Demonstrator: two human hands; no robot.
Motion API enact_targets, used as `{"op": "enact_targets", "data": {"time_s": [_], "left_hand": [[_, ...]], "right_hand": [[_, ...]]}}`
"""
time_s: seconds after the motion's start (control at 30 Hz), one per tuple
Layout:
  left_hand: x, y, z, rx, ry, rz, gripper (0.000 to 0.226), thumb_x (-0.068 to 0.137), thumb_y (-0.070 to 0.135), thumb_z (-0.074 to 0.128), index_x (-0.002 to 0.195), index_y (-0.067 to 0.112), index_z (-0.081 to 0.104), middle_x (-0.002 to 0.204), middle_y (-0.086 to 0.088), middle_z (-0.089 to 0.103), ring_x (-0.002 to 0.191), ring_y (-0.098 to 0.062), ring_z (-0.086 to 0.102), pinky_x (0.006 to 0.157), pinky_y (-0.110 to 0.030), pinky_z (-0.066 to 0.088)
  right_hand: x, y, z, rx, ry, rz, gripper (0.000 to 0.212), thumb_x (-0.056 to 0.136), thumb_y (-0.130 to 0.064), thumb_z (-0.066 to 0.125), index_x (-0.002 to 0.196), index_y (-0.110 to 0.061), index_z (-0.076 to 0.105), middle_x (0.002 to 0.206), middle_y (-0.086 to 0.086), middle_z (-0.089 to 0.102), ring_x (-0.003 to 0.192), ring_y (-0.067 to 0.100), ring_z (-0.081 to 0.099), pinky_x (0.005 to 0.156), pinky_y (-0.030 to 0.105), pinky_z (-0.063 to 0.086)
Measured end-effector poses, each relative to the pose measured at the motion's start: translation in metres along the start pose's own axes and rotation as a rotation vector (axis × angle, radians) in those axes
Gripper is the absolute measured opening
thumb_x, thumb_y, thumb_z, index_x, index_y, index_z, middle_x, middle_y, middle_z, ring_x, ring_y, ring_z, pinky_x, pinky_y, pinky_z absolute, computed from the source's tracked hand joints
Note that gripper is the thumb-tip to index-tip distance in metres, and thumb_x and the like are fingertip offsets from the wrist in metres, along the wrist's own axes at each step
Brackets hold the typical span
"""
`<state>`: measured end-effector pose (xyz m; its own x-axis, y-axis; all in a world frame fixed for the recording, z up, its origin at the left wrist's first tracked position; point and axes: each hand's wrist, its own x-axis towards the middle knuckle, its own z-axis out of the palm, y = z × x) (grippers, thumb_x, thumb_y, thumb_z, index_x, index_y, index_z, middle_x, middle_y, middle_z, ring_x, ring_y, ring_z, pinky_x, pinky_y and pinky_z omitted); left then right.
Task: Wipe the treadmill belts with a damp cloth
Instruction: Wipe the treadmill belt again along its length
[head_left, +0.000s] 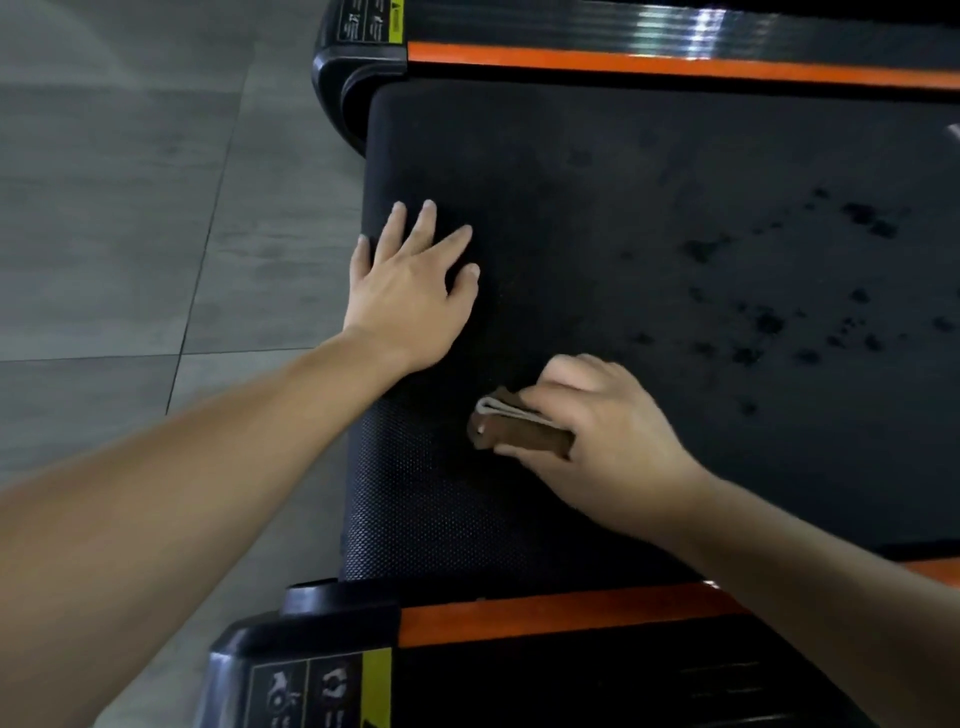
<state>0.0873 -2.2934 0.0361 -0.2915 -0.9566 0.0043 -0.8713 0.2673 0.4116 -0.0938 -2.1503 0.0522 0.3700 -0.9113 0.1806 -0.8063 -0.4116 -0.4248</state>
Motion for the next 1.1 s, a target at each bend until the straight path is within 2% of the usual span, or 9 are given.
{"op": "enact_targets", "data": {"time_s": [0.07,0.2,0.33,0.43,0.6,0.77,0.83,1.0,1.1], "left_hand": [[0.0,0.0,0.0,0.003,-0.016,-0.009,0.055,0.106,0.052,0.033,0.16,0.038,0.032,0.174,0.002,0.009,0.16,-0.023,-0.005,0.128,-0.054,0.003],[0.002,0.0,-0.004,0.019,-0.061,-0.021,0.059,0.107,0.054,0.031,0.162,0.037,0.024,0.174,0.002,0.002,0.159,-0.022,-0.01,0.128,-0.053,-0.001],[0.004,0.003,-0.004,0.03,-0.074,-0.051,0.06,0.105,0.054,0.031,0.162,0.038,0.022,0.174,0.005,0.001,0.159,-0.02,-0.011,0.128,-0.053,-0.001],[0.008,0.009,-0.007,-0.007,-0.097,-0.076,0.058,0.105,0.049,0.038,0.16,0.036,0.027,0.174,0.003,0.004,0.159,-0.022,-0.01,0.127,-0.056,-0.001],[0.028,0.025,-0.008,-0.033,-0.083,-0.145,0.053,0.105,0.049,0.04,0.155,0.033,0.033,0.171,-0.004,0.01,0.159,-0.028,-0.007,0.123,-0.066,-0.001],[0.031,0.027,0.005,0.062,-0.055,-0.149,0.058,0.104,0.052,0.029,0.16,0.037,0.022,0.174,-0.004,-0.001,0.159,-0.03,-0.013,0.124,-0.064,-0.005],[0.031,0.027,0.006,0.075,-0.048,-0.149,0.059,0.104,0.052,0.028,0.16,0.037,0.021,0.174,-0.004,-0.001,0.159,-0.03,-0.013,0.124,-0.063,-0.005],[0.031,0.028,0.007,0.123,-0.045,-0.128,0.06,0.106,0.052,0.025,0.162,0.035,0.017,0.174,-0.006,-0.002,0.158,-0.032,-0.013,0.124,-0.065,-0.004],[0.032,0.027,0.009,0.128,-0.031,-0.116,0.059,0.106,0.052,0.025,0.162,0.034,0.018,0.174,-0.006,-0.002,0.158,-0.033,-0.012,0.123,-0.066,-0.002]], "right_hand": [[0.012,0.025,-0.007,-0.085,0.03,-0.019,0.041,0.091,-0.054,0.059,0.081,-0.016,0.067,0.08,-0.002,0.052,0.075,0.024,0.054,0.066,0.039,0.045],[0.05,0.077,-0.029,-0.18,0.251,0.326,0.038,0.087,-0.053,0.061,0.079,-0.016,0.063,0.078,-0.003,0.048,0.076,0.025,0.056,0.063,0.035,0.043],[0.018,0.027,-0.008,-0.047,0.146,0.1,0.035,0.089,-0.05,0.061,0.079,-0.017,0.063,0.08,-0.003,0.049,0.073,0.021,0.051,0.065,0.037,0.041],[0.018,0.039,-0.011,-0.061,0.04,0.002,0.037,0.09,-0.052,0.059,0.084,-0.017,0.067,0.083,-0.004,0.051,0.076,0.021,0.053,0.069,0.039,0.044],[0.077,0.101,-0.033,-0.189,0.245,0.362,0.032,0.089,-0.049,0.065,0.08,-0.019,0.059,0.084,-0.001,0.051,0.079,0.025,0.056,0.069,0.04,0.048],[0.032,0.039,-0.009,-0.033,0.121,0.119,0.033,0.086,-0.048,0.063,0.077,-0.017,0.061,0.08,-0.001,0.049,0.072,0.022,0.051,0.064,0.039,0.043],[0.037,0.055,-0.014,-0.064,0.077,0.052,0.035,0.089,-0.05,0.062,0.078,-0.016,0.062,0.079,-0.002,0.05,0.072,0.024,0.052,0.065,0.04,0.044],[0.111,0.126,-0.036,-0.199,0.286,0.42,0.034,0.09,-0.048,0.066,0.08,-0.017,0.058,0.085,0.0,0.05,0.081,0.027,0.057,0.068,0.037,0.044],[0.105,0.104,-0.025,-0.202,0.288,0.319,0.033,0.088,-0.051,0.066,0.078,-0.022,0.053,0.083,-0.001,0.048,0.077,0.025,0.055,0.067,0.037,0.045]]}}
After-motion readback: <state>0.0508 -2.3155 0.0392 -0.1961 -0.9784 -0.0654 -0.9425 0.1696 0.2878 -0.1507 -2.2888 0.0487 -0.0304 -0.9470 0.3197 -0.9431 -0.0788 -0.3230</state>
